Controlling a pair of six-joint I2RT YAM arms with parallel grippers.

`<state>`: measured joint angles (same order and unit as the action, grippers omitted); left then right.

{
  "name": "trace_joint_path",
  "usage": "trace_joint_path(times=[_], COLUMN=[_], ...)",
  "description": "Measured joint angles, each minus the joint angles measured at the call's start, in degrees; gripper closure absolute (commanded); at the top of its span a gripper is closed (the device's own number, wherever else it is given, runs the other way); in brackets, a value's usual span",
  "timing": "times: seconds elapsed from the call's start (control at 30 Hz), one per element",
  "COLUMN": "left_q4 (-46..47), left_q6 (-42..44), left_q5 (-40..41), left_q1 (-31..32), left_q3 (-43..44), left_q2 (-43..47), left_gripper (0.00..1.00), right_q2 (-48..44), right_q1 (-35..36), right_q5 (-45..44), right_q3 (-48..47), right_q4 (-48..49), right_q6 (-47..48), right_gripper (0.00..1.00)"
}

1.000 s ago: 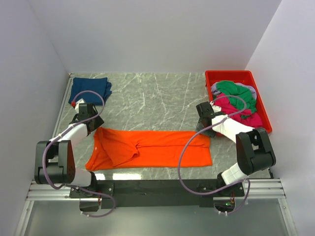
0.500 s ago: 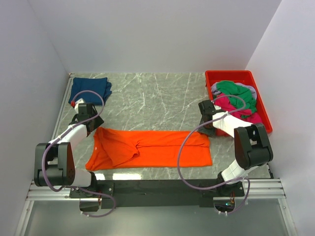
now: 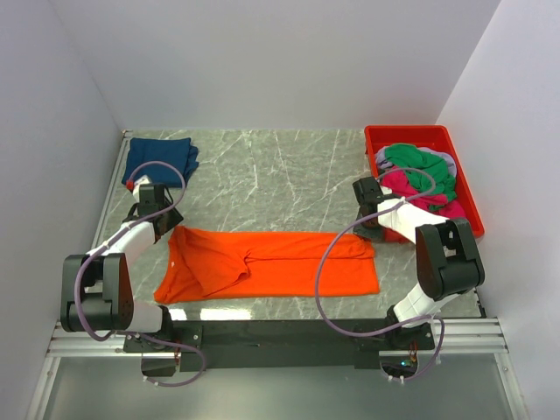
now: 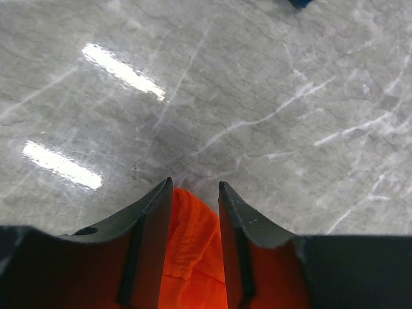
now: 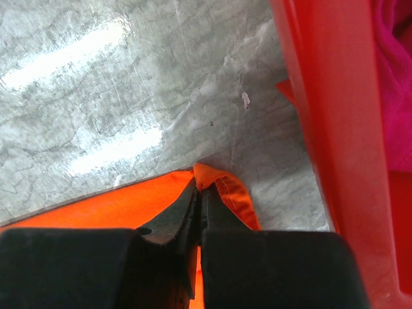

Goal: Fold and stack the t-shirts
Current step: Fold the tshirt

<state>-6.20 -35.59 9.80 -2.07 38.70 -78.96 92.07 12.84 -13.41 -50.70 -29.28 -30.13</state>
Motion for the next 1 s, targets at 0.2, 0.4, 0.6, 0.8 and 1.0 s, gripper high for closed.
trace_joint_path(times=[0.2,0.4,0.6,0.8,1.0], left_q4=[0.04,0.48,0.5,0.39,-1.09], left_q6=[0.02,0.07,0.48,0.63,-0.2], left_q5=[-2.01,-3.96,-4.87,-3.72,0.74], left_q1=[0.0,0.0,0.0,0.0,0.0], left_q3=[-0.02,-0.02,-0.02,0.0,-0.02], left_q2=[-0.83,-3.3,-4.63,-4.63,-2.99], left_gripper=[0.59,0.65,1.0,0.99,0.99], right_q2=[0.0,0.0,0.0,0.0,-0.07], right_q1=[0.0,0.0,0.0,-0.28,-1.57], right_q5=[-0.04,-0.04,-0.07,-0.17,-0.26], right_q3=[0.0,0.0,0.0,0.0,0.02], right_q4=[0.0,0.0,0.0,0.02,0.0], right_q6=[0.0,0.0,0.0,0.0,-0.02], right_gripper=[1.0,1.0,1.0,1.0,1.0])
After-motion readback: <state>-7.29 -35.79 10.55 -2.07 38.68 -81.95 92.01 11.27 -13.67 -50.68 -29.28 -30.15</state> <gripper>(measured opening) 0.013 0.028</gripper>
